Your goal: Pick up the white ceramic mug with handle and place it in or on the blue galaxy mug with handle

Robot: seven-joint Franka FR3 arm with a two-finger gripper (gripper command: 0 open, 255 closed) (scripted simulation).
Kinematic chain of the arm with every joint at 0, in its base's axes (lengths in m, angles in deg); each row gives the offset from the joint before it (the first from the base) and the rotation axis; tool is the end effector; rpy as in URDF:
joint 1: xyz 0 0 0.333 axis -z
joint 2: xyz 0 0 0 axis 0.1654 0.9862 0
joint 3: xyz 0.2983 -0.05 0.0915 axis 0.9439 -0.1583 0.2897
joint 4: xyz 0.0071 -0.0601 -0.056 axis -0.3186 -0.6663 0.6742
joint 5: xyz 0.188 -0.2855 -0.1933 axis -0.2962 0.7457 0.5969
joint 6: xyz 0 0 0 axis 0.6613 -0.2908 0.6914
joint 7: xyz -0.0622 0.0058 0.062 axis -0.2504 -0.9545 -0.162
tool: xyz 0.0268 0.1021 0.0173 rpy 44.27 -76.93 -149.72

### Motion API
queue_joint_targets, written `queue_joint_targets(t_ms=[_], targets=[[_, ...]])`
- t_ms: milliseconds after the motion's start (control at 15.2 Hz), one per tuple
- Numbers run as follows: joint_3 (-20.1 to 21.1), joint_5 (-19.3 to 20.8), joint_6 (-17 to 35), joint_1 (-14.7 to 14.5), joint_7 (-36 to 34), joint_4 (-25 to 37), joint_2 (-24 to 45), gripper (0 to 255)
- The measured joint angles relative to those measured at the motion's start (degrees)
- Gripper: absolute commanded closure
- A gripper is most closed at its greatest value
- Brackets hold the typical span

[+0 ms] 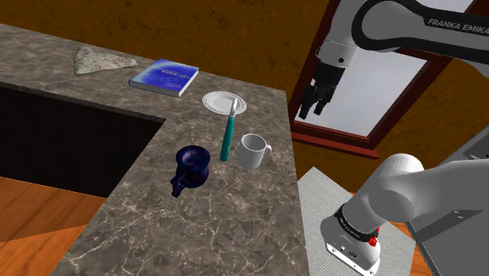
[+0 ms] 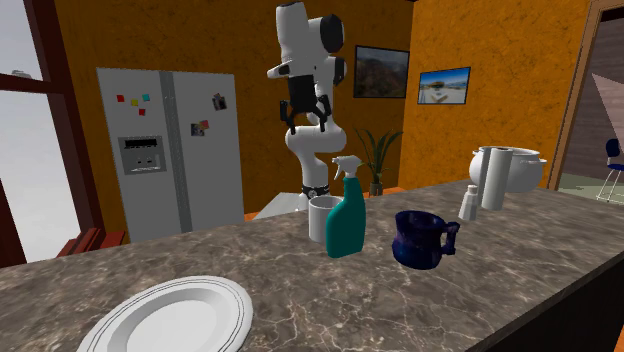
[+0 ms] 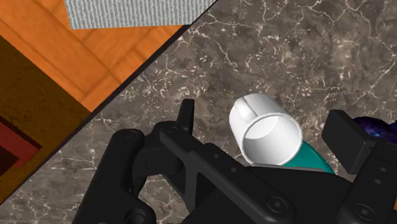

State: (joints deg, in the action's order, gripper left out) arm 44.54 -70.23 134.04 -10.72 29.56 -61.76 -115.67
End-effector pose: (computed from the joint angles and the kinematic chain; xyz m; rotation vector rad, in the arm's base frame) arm 0.3161 0.0176 0.5484 -3.0171 0.1357 0.1422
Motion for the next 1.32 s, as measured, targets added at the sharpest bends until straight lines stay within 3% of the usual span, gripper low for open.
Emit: queue_joint_targets(t_ms=[198,726,1320], targets=[[1.11,-0.41,2.16,-0.35,-0.87,-0.65,1.32,0],[8.17,-1.8,16.58,-2.29,-6.68,-1.97,13.07,0],[15.04,1.51,30.26,-3.08,-15.05,2.99,30.83,0]])
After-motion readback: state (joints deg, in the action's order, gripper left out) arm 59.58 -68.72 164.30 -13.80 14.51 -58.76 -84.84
